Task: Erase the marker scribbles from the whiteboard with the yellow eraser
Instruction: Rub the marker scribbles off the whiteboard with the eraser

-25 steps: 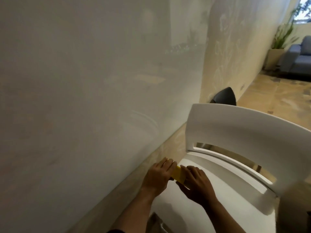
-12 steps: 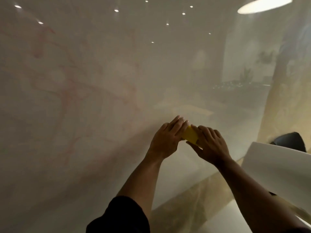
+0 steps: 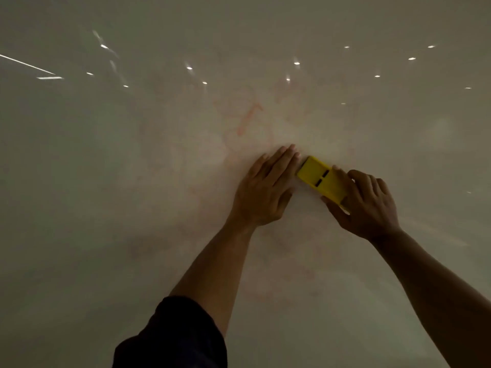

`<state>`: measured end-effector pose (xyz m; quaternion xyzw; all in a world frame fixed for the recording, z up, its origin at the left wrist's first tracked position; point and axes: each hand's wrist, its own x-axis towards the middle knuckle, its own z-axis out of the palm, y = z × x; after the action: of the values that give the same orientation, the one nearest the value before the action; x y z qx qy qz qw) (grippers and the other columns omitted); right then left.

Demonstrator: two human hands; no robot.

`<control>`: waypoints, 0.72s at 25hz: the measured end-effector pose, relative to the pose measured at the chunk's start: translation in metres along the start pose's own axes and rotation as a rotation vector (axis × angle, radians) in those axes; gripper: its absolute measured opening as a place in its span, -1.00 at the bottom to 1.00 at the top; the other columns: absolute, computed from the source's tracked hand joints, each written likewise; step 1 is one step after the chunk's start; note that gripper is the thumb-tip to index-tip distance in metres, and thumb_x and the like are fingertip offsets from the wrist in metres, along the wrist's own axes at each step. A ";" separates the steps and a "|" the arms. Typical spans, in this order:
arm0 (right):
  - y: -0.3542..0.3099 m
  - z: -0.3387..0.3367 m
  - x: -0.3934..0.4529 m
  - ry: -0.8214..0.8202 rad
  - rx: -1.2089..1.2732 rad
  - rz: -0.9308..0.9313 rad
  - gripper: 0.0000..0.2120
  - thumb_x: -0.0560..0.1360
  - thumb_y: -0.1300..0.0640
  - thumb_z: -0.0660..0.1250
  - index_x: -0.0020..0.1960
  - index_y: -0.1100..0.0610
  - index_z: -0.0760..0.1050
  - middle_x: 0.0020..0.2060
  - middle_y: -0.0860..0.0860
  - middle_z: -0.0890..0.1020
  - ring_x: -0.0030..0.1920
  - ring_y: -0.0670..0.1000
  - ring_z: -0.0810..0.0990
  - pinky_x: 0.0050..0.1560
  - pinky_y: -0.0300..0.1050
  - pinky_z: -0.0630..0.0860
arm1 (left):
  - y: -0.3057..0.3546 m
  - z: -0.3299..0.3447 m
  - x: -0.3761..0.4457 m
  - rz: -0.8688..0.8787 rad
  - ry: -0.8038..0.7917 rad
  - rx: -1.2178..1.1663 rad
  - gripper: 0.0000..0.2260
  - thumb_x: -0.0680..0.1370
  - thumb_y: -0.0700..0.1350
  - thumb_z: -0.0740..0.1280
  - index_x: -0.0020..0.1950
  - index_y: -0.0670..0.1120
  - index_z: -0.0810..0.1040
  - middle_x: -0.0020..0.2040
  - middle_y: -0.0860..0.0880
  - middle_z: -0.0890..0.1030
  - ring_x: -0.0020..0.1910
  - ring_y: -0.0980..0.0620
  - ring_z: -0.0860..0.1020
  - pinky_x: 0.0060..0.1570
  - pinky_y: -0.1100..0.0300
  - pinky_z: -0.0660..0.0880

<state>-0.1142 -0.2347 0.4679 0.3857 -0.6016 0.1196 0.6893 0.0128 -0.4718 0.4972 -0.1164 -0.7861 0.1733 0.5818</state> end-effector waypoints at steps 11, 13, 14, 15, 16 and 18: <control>-0.115 0.056 0.140 0.199 0.142 -0.139 -0.42 0.61 -0.06 0.37 0.50 0.27 0.43 0.18 0.21 0.60 -0.01 0.25 0.58 -0.11 0.12 0.45 | -0.202 -0.122 -0.074 -0.224 0.028 0.464 -0.44 0.75 0.06 0.09 0.70 -0.19 0.26 0.70 -0.16 0.26 0.68 -0.11 0.27 0.59 -0.02 0.24; -0.138 0.060 0.168 0.233 0.127 -0.169 -0.45 0.61 -0.03 0.36 0.49 0.25 0.43 0.19 0.23 0.61 -0.03 0.27 0.60 -0.13 0.10 0.47 | -0.228 -0.139 -0.085 -0.260 0.038 0.487 -0.45 0.76 0.05 0.05 0.71 -0.19 0.25 0.71 -0.15 0.25 0.69 -0.10 0.26 0.59 -0.03 0.25; -0.150 0.062 0.183 0.247 0.120 -0.178 -0.47 0.62 -0.01 0.35 0.49 0.24 0.44 0.19 0.23 0.61 -0.03 0.27 0.60 -0.14 0.10 0.47 | -0.241 -0.147 -0.093 -0.275 0.044 0.493 -0.46 0.77 0.04 0.04 0.71 -0.18 0.24 0.71 -0.14 0.25 0.69 -0.10 0.25 0.59 -0.04 0.26; -0.162 0.065 0.197 0.255 0.115 -0.182 -0.50 0.63 0.01 0.33 0.49 0.22 0.45 0.20 0.24 0.61 -0.03 0.27 0.60 -0.13 0.10 0.46 | -0.255 -0.155 -0.101 -0.292 0.052 0.500 -0.46 0.77 0.03 0.05 0.71 -0.18 0.23 0.72 -0.14 0.24 0.69 -0.10 0.24 0.59 -0.05 0.27; -0.173 0.067 0.209 0.257 0.112 -0.184 -0.52 0.64 0.02 0.30 0.49 0.20 0.46 0.21 0.24 0.61 -0.02 0.28 0.60 -0.11 0.10 0.45 | -0.267 -0.161 -0.111 -0.318 0.059 0.504 -0.46 0.76 0.01 0.06 0.72 -0.18 0.22 0.72 -0.13 0.23 0.70 -0.10 0.23 0.60 -0.05 0.27; -0.192 0.073 0.228 0.252 0.111 -0.189 -0.55 0.66 0.03 0.26 0.51 0.14 0.46 0.24 0.23 0.60 0.01 0.28 0.59 -0.06 0.12 0.44 | -0.288 -0.171 -0.132 -0.386 0.073 0.492 -0.46 0.75 -0.02 0.07 0.72 -0.18 0.20 0.73 -0.13 0.21 0.70 -0.10 0.21 0.60 -0.07 0.28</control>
<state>0.0094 -0.4820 0.6020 0.4598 -0.4638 0.1346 0.7452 0.2205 -0.7617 0.5443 0.1733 -0.7065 0.2404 0.6427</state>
